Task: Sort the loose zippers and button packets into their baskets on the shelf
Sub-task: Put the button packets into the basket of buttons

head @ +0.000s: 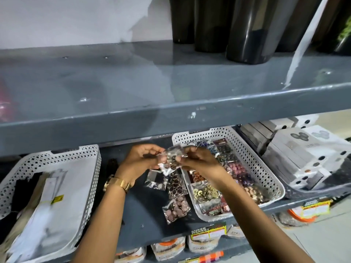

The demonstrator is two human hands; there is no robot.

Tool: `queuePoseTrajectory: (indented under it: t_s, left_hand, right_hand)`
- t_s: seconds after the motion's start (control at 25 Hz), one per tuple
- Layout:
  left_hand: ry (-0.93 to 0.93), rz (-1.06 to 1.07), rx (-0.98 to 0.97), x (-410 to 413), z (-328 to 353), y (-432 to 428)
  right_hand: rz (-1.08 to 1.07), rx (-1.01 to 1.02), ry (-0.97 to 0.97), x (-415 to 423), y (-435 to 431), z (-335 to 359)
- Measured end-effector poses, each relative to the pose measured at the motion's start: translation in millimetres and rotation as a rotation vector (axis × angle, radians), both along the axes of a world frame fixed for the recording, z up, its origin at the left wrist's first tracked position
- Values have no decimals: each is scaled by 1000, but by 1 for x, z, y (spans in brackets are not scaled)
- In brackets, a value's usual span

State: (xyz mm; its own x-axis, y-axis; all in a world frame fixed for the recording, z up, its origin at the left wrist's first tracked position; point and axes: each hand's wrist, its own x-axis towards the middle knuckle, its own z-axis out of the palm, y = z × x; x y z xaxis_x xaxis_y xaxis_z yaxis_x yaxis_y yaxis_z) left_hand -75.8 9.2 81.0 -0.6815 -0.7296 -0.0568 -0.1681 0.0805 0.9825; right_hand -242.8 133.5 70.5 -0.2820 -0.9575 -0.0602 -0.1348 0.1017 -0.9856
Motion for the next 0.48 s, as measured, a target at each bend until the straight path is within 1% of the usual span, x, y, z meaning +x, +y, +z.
queuePoseTrajectory:
  t_s: [0.04,0.08,0.12,0.16,0.24,0.28,0.32,0.36,0.4,0.48]
  left_hand:
    - [4,-17,27,-7,-3,-1]
    - [-20,-23,42,-13,-8,-2]
    - [-81,-18,31,-18,-17,-5]
    - [-194,-12,-34,-21,-27,-7]
    - [-537,-54,-275,-22,-51,-13]
    - [-680,-75,-387,-22,-61,-13]
    - [-766,-85,-482,-22,-69,-10]
    - [-804,-80,-542,-22,-74,-8]
    - [-818,-59,-564,-21,-76,-7]
    - [-803,-2,-526,-19,-74,-12]
  right_hand:
    - [-60,4,-18,-2,-2,0]
    - [-111,18,24,-8,-1,1]
    - [-140,34,121,-17,5,-1]
    - [-145,46,204,-27,15,-3]
    - [-175,123,338,-52,41,-11]
    - [-196,206,388,-64,55,-16]
    - [-202,308,406,-74,67,-21]
    - [-187,417,416,-81,75,-26]
    - [-169,516,434,-85,80,-30]
    - [-188,642,505,-84,84,-36]
